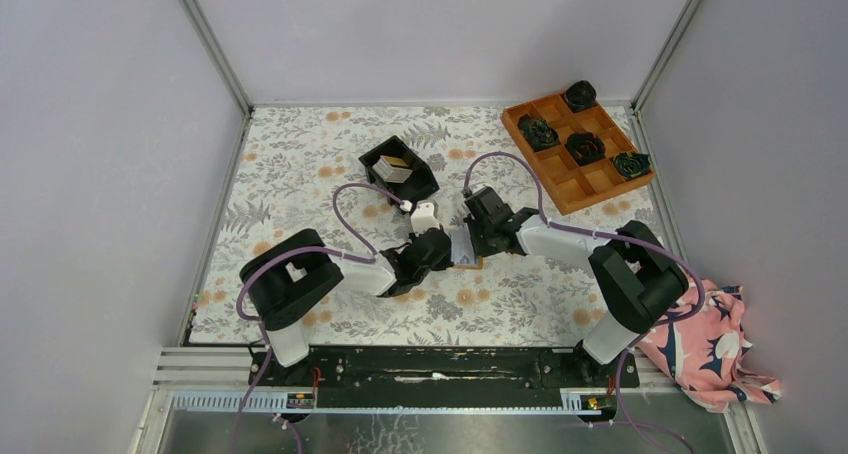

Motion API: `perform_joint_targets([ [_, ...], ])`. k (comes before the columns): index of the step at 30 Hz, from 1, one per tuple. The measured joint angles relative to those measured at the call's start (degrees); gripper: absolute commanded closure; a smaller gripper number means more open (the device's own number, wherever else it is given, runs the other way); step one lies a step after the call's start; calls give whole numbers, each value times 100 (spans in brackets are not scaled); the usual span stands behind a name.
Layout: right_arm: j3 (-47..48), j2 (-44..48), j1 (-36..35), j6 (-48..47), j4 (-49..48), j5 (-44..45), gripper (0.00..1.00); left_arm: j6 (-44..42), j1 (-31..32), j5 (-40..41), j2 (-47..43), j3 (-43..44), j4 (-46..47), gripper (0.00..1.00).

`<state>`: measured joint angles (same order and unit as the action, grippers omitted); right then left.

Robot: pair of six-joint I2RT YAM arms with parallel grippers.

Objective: Put the credit cards into the card holder
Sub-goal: Insert the credit card into the card holder.

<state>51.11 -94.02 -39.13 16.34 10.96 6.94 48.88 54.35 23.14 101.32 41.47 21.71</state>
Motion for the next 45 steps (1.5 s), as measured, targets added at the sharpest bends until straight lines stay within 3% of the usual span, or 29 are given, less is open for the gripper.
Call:
perform_joint_targets([
  [45, 48, -162, 317, 0, -15, 50, 99, -592, 28, 540, 273, 649, -533, 84],
])
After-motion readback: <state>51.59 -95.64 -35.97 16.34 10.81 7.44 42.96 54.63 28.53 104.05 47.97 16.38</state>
